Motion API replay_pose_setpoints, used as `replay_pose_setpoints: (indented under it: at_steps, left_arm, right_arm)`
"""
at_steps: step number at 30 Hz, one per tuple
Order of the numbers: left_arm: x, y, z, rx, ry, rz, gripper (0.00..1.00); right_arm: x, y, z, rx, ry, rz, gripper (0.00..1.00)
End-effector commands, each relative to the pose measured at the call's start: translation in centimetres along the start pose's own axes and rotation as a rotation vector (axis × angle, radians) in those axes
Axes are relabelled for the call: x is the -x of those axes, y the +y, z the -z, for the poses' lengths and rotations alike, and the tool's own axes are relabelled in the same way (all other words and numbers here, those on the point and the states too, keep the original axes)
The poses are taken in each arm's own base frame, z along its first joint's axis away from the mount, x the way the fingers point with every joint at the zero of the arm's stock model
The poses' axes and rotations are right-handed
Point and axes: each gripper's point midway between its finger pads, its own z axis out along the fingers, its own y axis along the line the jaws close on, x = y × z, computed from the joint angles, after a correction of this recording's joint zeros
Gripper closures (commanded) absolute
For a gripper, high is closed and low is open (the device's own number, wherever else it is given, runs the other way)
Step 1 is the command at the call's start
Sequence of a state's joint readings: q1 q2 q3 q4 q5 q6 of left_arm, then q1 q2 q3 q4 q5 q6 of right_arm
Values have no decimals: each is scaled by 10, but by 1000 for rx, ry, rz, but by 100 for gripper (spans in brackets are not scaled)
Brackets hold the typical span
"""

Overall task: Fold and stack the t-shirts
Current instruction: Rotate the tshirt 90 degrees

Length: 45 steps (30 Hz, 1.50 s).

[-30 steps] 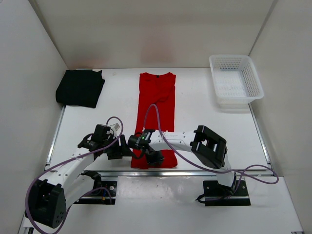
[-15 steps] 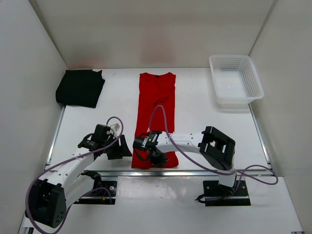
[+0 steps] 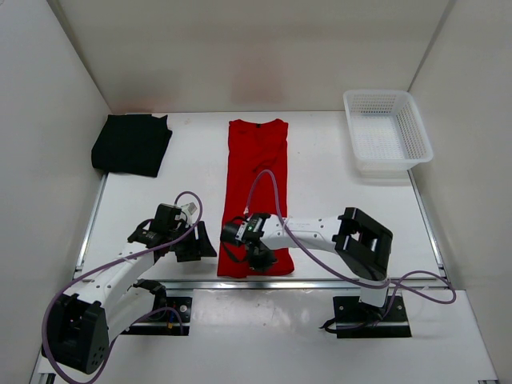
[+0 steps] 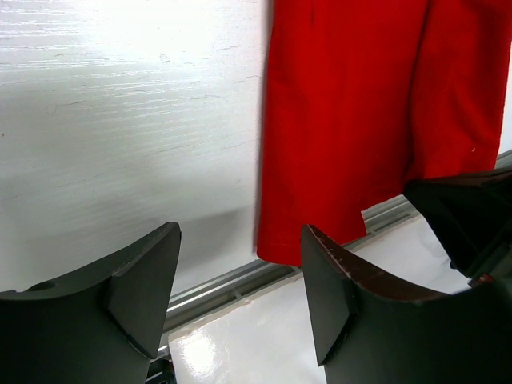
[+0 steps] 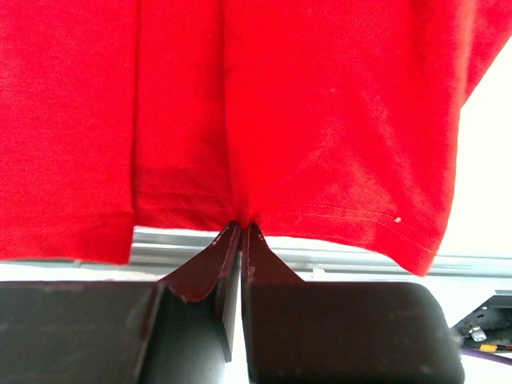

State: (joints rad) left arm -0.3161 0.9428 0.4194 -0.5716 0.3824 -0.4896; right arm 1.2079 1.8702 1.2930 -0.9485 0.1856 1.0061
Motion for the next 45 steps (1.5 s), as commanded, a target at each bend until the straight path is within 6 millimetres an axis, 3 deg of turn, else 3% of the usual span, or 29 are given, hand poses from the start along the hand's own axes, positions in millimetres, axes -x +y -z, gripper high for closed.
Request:
replay_pose_setpoints:
  at_steps: [1, 6, 14, 19, 21, 25, 29, 30, 32, 38, 41, 45]
  left_arm:
    - [4, -4, 2, -20, -14, -10, 28]
    - [3, -3, 1, -19, -14, -8, 28]
    - [1, -6, 2, -29, -2, -19, 28]
    - [0, -6, 2, -32, -6, -21, 27]
    - [1, -6, 1, -33, -7, -21, 29]
    - [-3, -5, -1, -39, 10, -14, 28]
    - [-5, -6, -1, -52, 22, -15, 29]
    - [-5, -8, -2, -64, 20, -22, 30]
    - [-6, -10, -3, -84, 33, -22, 31]
    - [-10, -29, -11, -64, 79, -223, 31]
    - [-13, -11, -17, 7, 124, -167, 31]
    - [-13, 2, -23, 50, 157, -123, 32]
  right_arm:
    - [17, 7, 23, 20, -66, -15, 100]
    - [28, 22, 44, 77, -100, -15, 100]
    - [16, 36, 20, 114, -35, 24, 100]
    - [20, 53, 18, 176, -33, 46, 97]
    - [14, 53, 13, 167, -12, 61, 89]
    - [12, 51, 15, 182, -20, 71, 64]
    - [18, 50, 47, 232, -107, 50, 62]
    - [25, 47, 62, 244, -161, 32, 62]
    - [23, 30, 69, 239, -178, -20, 62]
    - [4, -26, 49, 302, -135, -188, 62]
    - [-3, -53, 35, 332, -118, -272, 62]
    - [6, -78, 27, 383, -158, -350, 62]
